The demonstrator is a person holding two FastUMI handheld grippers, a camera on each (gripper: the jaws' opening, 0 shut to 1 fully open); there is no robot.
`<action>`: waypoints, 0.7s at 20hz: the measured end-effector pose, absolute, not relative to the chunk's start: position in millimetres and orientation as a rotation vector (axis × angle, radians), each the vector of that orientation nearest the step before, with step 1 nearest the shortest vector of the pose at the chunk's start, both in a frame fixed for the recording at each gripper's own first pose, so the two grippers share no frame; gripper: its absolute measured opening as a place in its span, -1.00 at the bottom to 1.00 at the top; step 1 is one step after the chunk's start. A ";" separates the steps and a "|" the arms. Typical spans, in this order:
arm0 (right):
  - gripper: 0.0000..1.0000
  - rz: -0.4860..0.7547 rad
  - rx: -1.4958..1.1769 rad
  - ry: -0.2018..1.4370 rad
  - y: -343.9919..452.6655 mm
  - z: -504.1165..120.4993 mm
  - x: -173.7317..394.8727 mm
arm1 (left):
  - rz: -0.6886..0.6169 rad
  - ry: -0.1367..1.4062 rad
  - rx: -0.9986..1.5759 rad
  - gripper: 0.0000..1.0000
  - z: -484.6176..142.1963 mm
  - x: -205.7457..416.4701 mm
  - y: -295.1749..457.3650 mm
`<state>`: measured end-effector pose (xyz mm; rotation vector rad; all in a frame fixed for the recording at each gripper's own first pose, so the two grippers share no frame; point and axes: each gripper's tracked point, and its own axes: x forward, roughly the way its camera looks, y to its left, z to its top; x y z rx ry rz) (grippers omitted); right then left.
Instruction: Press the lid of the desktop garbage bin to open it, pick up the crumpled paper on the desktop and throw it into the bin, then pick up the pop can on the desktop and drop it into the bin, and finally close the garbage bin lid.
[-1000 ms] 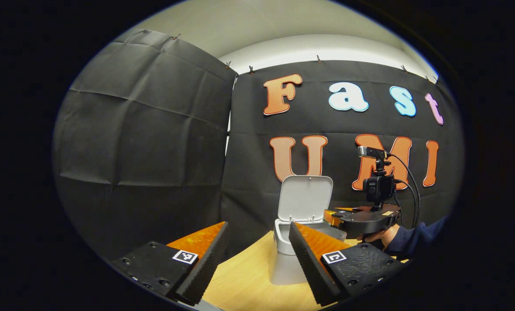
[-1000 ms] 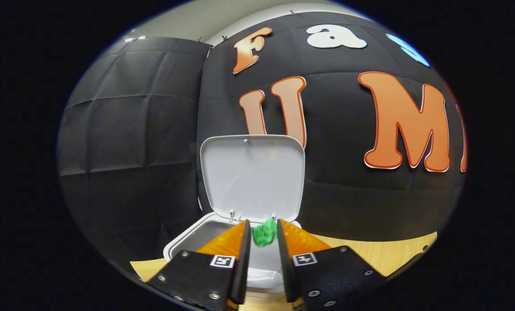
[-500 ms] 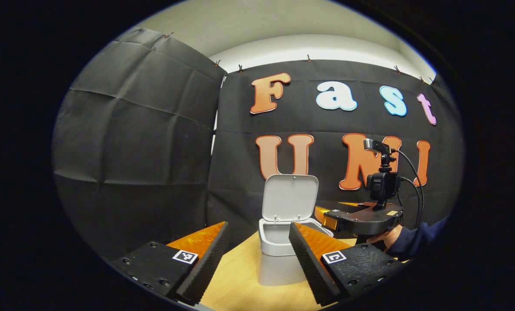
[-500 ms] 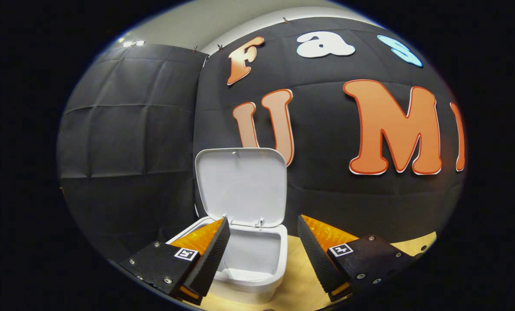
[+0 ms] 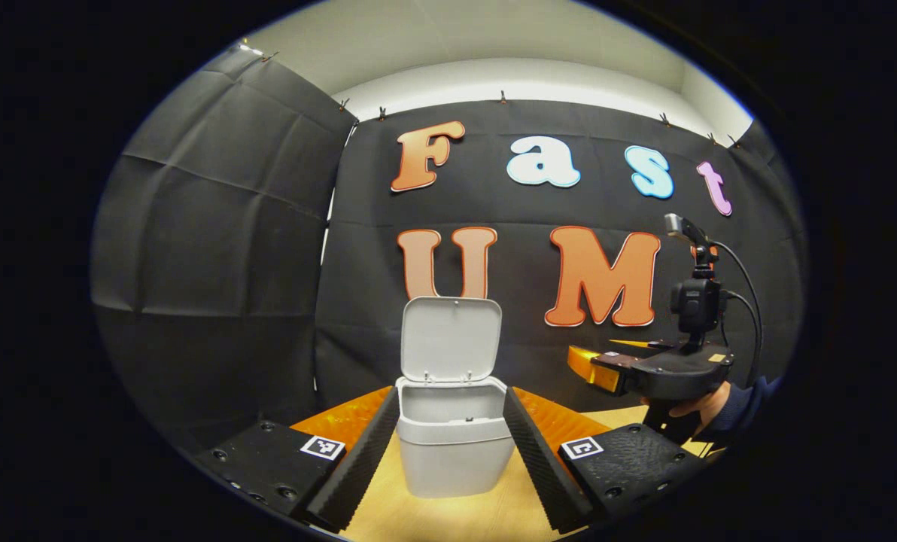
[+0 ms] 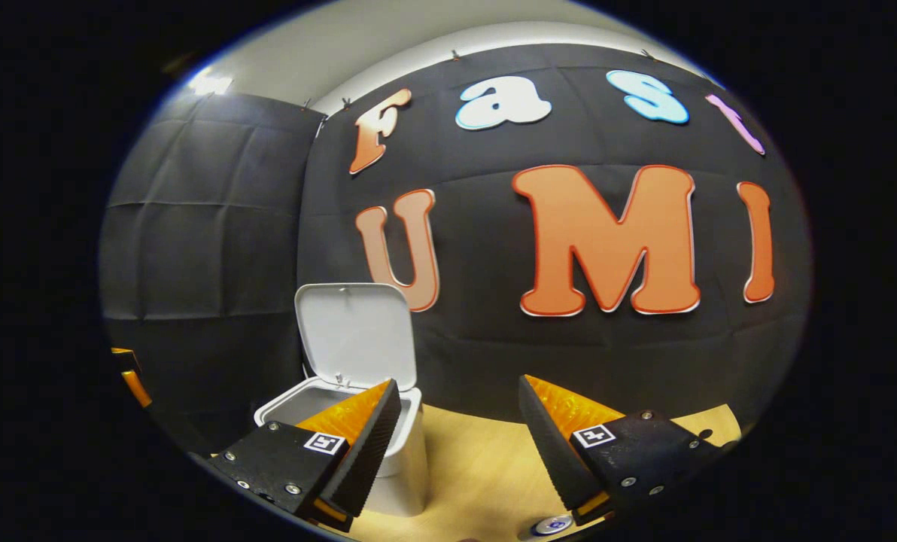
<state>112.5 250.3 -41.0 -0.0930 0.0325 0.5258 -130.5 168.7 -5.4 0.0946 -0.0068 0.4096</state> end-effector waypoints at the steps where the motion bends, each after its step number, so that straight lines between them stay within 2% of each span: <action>1: 0.88 0.500 -0.108 0.027 235.0 -40.7 111.3 | 0.394 0.001 0.093 0.77 -10.1 -124.3 163.6; 8: 0.87 0.334 -0.091 0.084 136.1 -54.8 93.5 | 0.228 0.044 0.105 0.78 -41.0 -67.3 103.4; 9: 0.88 0.305 -0.094 0.088 120.9 -55.8 90.9 | 0.192 0.055 0.113 0.83 -46.6 -60.2 90.4; 10: 0.88 0.276 -0.094 0.096 106.1 -58.1 88.2 | 0.149 0.070 0.114 0.77 -55.7 -52.7 77.5; 14: 0.88 0.170 -0.074 0.132 52.1 -64.4 79.0 | 0.019 0.108 0.097 0.77 -78.8 -27.6 32.5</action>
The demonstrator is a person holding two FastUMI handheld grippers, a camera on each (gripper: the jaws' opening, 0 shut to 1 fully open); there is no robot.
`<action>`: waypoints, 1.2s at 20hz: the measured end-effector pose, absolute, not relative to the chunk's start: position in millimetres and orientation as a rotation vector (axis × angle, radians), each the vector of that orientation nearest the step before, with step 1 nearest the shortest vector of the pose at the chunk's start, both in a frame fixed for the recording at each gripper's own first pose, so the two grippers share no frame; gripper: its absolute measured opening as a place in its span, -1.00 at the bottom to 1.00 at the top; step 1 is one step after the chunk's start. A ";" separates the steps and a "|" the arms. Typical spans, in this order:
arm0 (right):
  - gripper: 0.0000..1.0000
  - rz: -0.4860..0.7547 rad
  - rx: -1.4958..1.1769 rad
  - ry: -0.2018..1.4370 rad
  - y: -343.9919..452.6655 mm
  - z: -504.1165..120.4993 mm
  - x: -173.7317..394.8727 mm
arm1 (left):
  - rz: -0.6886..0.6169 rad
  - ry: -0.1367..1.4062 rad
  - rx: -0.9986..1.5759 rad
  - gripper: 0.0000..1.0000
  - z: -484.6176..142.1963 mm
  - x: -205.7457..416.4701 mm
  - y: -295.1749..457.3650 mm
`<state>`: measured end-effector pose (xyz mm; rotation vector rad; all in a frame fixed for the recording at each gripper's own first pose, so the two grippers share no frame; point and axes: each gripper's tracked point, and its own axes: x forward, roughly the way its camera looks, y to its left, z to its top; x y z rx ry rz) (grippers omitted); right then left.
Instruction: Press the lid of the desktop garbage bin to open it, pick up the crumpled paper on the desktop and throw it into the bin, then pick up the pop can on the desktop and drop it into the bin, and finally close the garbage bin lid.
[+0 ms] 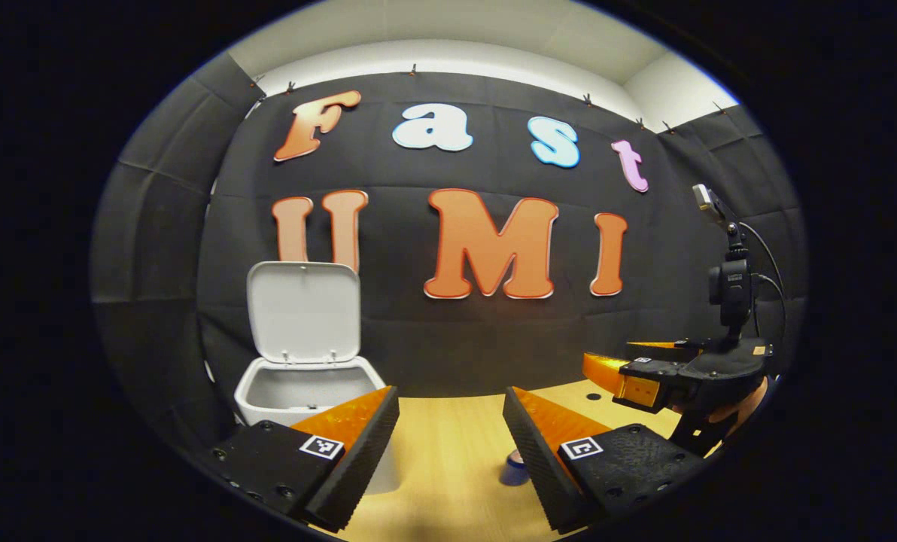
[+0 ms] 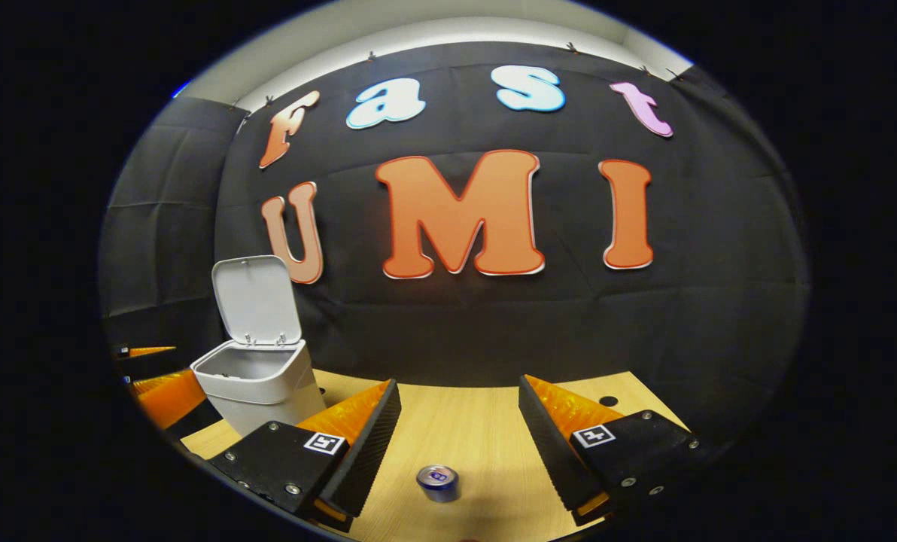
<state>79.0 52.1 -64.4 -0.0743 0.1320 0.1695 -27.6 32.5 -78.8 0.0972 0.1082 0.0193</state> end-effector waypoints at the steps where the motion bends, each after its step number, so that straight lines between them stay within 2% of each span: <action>1: 0.88 0.148 -0.072 0.134 41.3 -64.7 77.3 | -0.002 0.116 0.096 0.77 -83.5 -21.3 25.1; 11: 0.88 0.007 -0.092 0.125 -18.3 -47.2 54.9 | -0.128 0.209 0.124 0.78 -165.9 16.4 -33.0; 17: 0.87 -0.041 -0.096 0.126 -37.4 -38.5 42.0 | -0.151 0.341 0.146 0.79 -248.2 35.2 -48.3; 24: 0.88 -0.080 -0.118 0.144 -53.3 -34.6 29.0 | -0.130 0.567 0.171 0.83 -361.9 51.4 -50.6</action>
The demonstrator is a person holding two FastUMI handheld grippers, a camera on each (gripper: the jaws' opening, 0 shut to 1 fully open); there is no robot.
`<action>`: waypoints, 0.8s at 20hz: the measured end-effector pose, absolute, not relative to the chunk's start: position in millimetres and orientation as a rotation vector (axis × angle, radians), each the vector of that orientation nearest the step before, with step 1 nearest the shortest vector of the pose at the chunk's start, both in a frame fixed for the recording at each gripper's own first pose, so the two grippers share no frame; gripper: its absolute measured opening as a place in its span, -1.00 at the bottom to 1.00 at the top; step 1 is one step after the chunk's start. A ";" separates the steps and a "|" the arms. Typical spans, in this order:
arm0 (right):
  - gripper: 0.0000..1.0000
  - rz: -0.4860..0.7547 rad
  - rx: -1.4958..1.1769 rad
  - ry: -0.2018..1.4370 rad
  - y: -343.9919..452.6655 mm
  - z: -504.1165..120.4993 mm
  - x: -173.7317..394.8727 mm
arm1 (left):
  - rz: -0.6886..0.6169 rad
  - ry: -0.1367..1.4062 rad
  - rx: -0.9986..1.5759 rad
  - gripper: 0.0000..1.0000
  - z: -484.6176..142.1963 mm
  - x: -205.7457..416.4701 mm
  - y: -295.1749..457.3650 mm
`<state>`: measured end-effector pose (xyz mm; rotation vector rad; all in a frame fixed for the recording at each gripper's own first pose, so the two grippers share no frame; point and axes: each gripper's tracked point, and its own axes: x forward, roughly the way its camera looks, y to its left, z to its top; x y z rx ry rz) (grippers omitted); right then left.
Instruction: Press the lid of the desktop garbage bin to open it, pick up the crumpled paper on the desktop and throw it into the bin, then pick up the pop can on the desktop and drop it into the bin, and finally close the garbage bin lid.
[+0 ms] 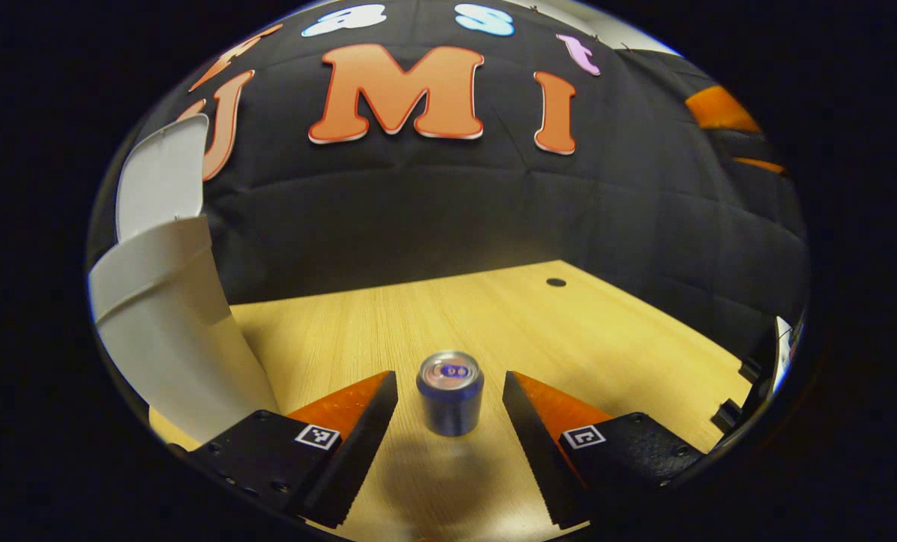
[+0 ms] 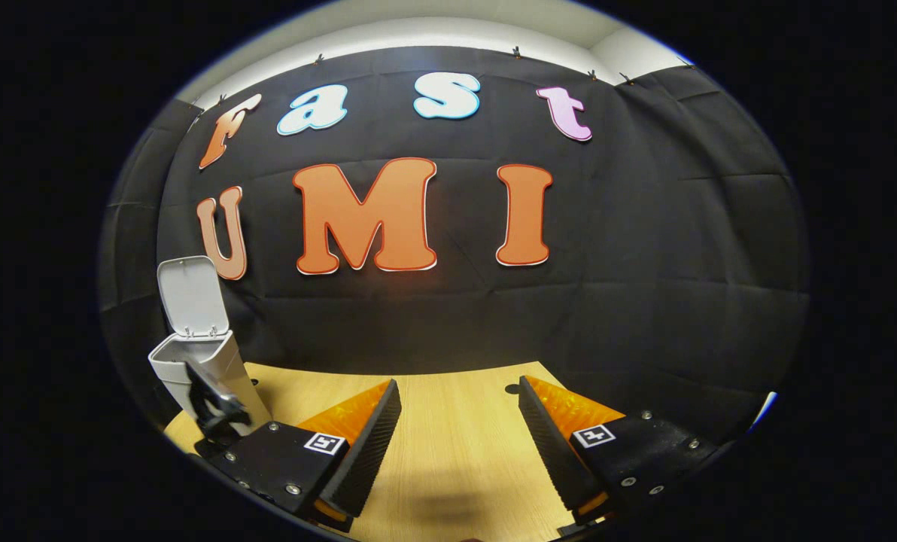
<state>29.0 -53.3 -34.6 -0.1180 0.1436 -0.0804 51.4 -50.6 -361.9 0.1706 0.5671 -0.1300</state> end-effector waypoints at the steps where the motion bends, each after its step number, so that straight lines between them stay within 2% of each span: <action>1: 0.88 -0.085 -0.123 0.148 -54.8 -34.6 27.2 | -0.125 0.586 0.181 0.83 -374.0 54.7 -49.3; 13: 0.87 -0.104 -0.132 0.153 -59.0 -28.3 14.0 | -0.122 0.679 0.245 0.84 -446.0 92.8 -52.0; 16: 0.87 -0.100 -0.132 0.157 -57.2 -30.0 13.3 | -0.122 0.691 0.262 0.70 -443.6 96.6 -52.6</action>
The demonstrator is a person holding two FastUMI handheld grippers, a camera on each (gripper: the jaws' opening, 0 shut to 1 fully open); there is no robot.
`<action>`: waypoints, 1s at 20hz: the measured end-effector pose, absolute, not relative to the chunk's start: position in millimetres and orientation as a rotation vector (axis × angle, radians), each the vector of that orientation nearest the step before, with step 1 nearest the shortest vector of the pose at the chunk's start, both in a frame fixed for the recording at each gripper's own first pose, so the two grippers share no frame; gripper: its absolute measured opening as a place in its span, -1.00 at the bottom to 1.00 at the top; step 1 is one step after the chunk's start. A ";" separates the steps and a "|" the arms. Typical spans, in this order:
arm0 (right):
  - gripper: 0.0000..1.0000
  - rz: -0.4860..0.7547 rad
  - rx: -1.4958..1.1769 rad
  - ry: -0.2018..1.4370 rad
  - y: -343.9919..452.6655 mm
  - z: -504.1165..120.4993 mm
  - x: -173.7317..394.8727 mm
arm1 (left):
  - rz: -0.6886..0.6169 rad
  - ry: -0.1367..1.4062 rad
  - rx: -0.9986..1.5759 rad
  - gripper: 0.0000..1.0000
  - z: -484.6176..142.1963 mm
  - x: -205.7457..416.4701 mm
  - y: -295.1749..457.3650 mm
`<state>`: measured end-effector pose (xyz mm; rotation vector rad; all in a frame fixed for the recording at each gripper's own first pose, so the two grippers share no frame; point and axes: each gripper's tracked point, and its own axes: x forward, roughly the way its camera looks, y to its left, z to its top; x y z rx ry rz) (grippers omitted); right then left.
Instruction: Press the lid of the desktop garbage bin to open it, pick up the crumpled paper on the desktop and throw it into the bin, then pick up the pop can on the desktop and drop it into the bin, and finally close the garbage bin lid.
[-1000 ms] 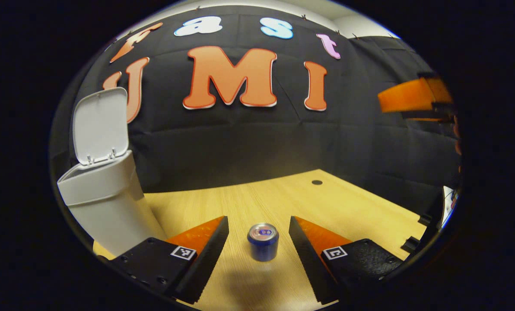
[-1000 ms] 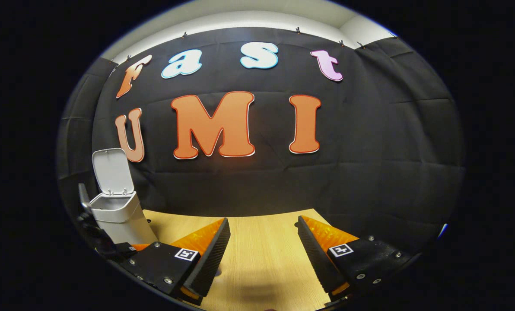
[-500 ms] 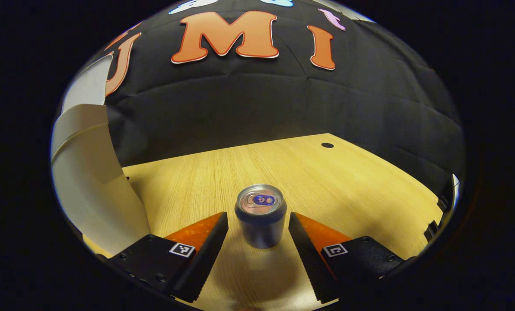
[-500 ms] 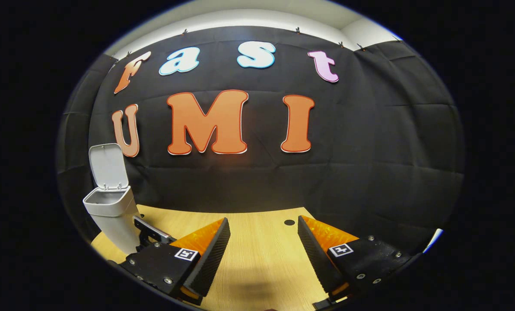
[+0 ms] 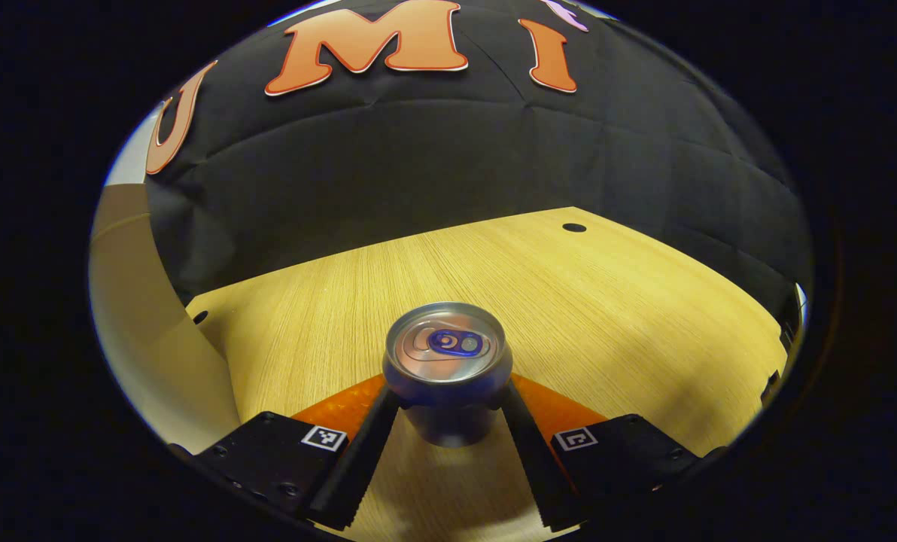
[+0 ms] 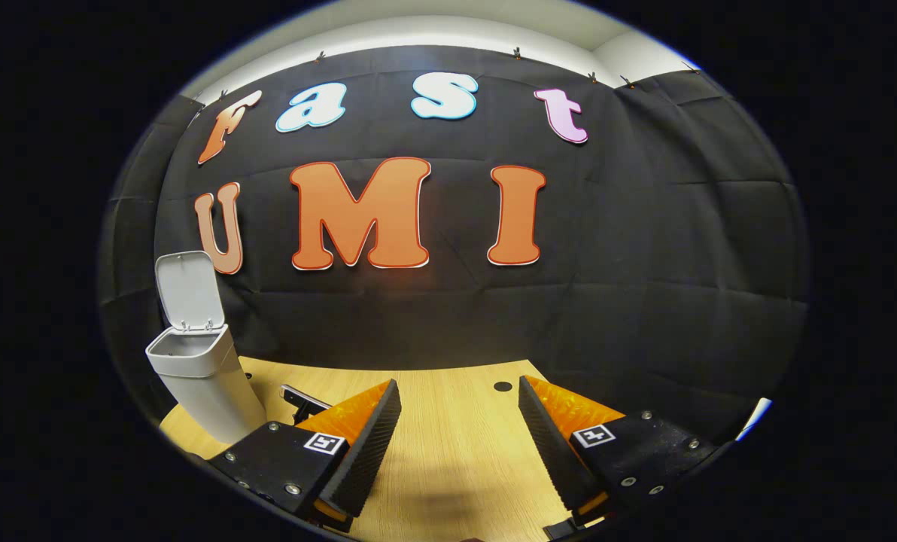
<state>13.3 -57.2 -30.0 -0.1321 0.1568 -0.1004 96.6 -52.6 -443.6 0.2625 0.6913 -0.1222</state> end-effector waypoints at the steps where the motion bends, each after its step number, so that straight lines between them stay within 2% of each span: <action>1: 0.87 -0.101 -0.129 0.156 -57.3 -29.8 13.0 | -0.125 0.688 0.262 0.67 -441.1 97.6 -52.1; 3: 0.88 -0.098 -0.122 0.149 -56.2 -29.3 13.7 | -0.124 0.667 0.262 0.62 -423.7 94.2 -51.3; 9: 0.88 -0.065 -0.100 0.149 -43.1 -34.9 18.7 | -0.122 0.538 0.198 0.62 -334.6 81.3 -48.6; 13: 0.88 -0.024 -0.097 0.141 -30.0 -37.6 25.7 | -0.092 0.371 0.151 0.60 -250.6 72.9 -46.5; 20: 0.88 0.037 -0.085 0.123 -8.2 -40.6 37.1 | -0.035 0.263 0.121 0.57 -171.7 0.6 -57.9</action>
